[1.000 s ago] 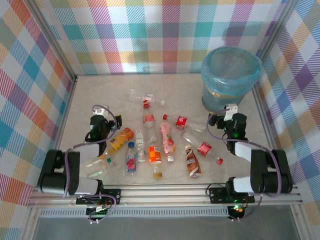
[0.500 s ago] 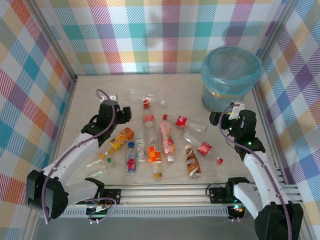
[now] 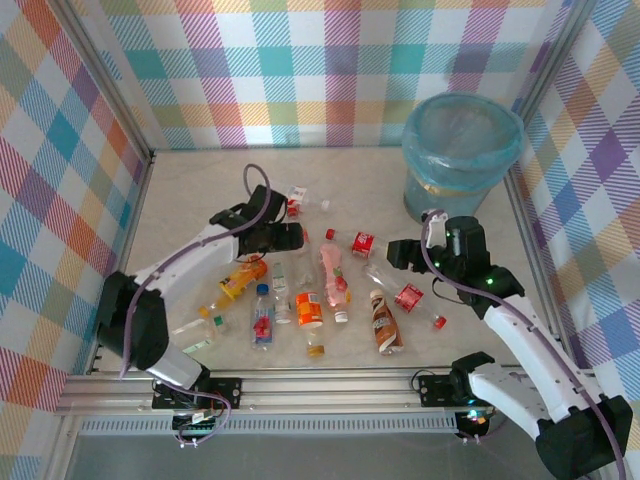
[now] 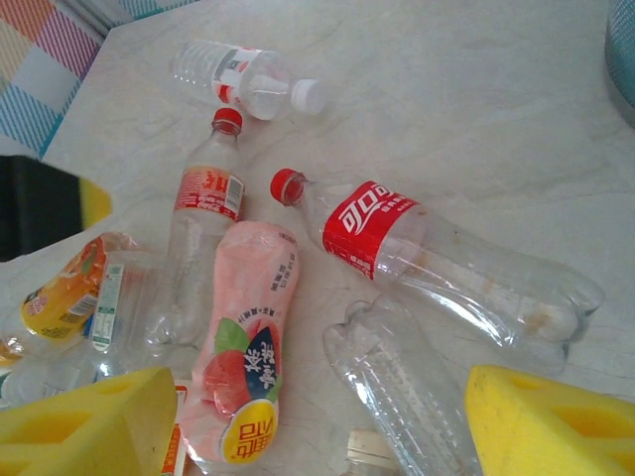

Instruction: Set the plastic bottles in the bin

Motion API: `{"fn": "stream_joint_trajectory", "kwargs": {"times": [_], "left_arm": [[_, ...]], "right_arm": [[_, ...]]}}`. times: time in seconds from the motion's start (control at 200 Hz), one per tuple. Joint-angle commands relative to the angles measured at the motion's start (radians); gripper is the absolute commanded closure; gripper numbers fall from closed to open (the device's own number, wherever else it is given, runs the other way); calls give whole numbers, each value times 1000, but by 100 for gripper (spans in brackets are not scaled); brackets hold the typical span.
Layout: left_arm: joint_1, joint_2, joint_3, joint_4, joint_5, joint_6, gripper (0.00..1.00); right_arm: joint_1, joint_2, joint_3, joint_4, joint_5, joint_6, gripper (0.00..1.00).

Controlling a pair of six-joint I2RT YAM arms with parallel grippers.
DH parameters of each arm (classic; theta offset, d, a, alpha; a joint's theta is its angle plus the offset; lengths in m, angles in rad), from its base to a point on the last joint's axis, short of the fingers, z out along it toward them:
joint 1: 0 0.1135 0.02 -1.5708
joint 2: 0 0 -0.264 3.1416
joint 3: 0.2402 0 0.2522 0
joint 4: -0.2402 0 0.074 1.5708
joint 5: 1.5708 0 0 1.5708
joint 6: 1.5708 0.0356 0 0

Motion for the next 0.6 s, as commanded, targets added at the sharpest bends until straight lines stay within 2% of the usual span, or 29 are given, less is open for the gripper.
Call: {"fn": "stream_joint_trajectory", "kwargs": {"times": [0.0, 0.24, 0.48, 0.595], "left_arm": [[-4, 102, 110, -67, 52, 24, 15], [-5, 296, 222, -98, 89, 40, 16], [-5, 379, 243, -82, 72, 45, 17], [-4, 417, 260, -74, 84, 50, 21]], "right_arm": [[10, 12, 41, -19, 10, 31, 24], [14, 6, 28, -3, 29, 40, 24], [12, 10, 36, 0, 36, 28, 23], [13, 16, 34, 3, 34, 31, 23]]}}
